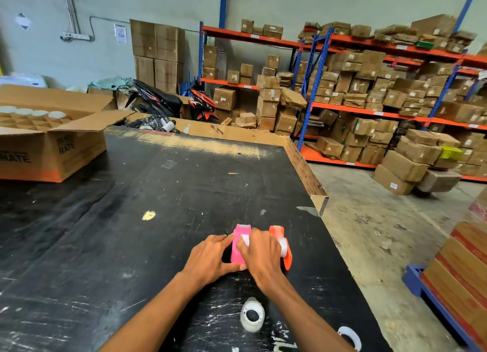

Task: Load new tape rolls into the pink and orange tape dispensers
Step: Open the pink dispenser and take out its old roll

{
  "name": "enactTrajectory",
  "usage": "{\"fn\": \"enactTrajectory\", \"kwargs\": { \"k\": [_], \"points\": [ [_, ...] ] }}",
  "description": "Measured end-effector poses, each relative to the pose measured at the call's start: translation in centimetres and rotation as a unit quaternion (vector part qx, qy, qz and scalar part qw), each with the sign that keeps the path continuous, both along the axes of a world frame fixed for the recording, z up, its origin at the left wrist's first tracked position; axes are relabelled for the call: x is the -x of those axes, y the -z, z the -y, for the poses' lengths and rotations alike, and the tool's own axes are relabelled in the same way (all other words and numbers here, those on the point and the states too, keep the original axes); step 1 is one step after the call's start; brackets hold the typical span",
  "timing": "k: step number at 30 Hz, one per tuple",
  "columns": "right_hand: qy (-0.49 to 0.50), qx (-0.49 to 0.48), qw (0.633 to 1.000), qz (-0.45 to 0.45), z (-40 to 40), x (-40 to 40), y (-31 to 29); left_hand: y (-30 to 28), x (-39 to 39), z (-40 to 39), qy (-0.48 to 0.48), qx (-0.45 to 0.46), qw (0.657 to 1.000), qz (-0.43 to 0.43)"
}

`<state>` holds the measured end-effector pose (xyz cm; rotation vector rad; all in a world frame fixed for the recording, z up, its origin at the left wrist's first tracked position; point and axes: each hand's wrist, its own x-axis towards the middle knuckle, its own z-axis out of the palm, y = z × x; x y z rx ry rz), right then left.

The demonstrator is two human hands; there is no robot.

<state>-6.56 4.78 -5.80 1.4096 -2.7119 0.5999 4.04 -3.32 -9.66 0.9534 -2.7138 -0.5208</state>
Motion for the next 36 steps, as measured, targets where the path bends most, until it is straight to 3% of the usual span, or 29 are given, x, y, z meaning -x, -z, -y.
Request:
{"fn": "enactTrajectory", "kwargs": {
  "k": [9,13,16,18,20,23,26,30,34,36],
  "points": [
    [-0.016,0.119,0.993,0.002,-1.1,-0.5,-0.8,-0.5,0.0,-0.3,0.003,0.002,1.000,0.006],
    [0.004,0.201,0.974,0.102,-2.4,0.6,-1.4,-0.7,-0.3,-1.0,-0.001,-0.074,0.997,0.004],
    [-0.015,0.245,0.958,0.145,-3.8,1.7,-1.4,-1.5,-0.4,-1.3,-0.036,-0.113,0.990,-0.071],
    [-0.036,0.274,0.949,0.155,-4.7,2.2,-1.5,-2.5,-0.4,-2.1,-0.079,-0.174,0.959,-0.209],
    [-0.061,0.292,0.941,0.160,-5.5,2.1,-1.6,-3.9,-0.2,-3.8,-0.107,-0.295,0.896,-0.313],
    [-0.107,0.297,0.938,0.142,-6.2,1.5,-1.6,-5.5,0.0,-6.1,-0.105,-0.446,0.815,-0.354],
    [-0.150,0.291,0.936,0.126,-6.7,0.8,-1.5,-6.1,-0.1,-7.2,-0.099,-0.520,0.754,-0.388],
    [-0.184,0.259,0.938,0.140,-7.8,0.5,-1.7,-5.7,-0.4,-7.9,-0.072,-0.552,0.729,-0.398],
    [-0.195,0.248,0.919,0.237,-9.7,0.9,-3.0,-4.9,-1.5,-8.1,-0.066,-0.565,0.724,-0.390],
    [-0.192,0.169,0.941,0.221,-10.6,1.8,-3.2,-4.6,-2.0,-8.2,-0.076,-0.581,0.706,-0.397]
  ]
}}
